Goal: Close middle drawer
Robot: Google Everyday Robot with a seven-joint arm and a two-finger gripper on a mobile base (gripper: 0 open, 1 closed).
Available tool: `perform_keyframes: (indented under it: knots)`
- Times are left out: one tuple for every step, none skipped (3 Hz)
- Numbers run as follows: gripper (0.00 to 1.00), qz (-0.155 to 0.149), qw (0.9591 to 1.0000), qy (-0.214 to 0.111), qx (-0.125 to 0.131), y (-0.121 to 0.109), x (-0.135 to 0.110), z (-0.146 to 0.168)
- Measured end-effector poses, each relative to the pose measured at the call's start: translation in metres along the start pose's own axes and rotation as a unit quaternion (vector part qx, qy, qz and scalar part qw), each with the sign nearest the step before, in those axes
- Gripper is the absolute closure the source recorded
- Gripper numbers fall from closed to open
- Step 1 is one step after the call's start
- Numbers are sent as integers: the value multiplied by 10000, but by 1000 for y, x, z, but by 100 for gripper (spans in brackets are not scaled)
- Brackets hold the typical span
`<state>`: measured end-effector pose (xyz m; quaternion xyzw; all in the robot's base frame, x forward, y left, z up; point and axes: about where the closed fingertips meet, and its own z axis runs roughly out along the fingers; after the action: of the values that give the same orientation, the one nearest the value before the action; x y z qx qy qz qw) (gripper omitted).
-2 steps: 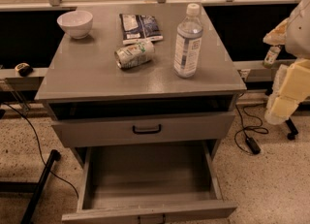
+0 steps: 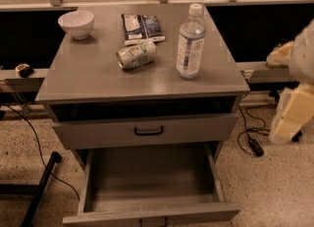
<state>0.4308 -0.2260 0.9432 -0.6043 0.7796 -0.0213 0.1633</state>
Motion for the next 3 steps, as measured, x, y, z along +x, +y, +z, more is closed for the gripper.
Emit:
perform_keyframes:
  knots:
    - [0, 122, 9995, -263, -101, 33, 50, 56]
    - [0, -208, 9970, -570, -470, 61, 83, 103]
    - [0, -309, 9969, -563, -446, 61, 82, 102]
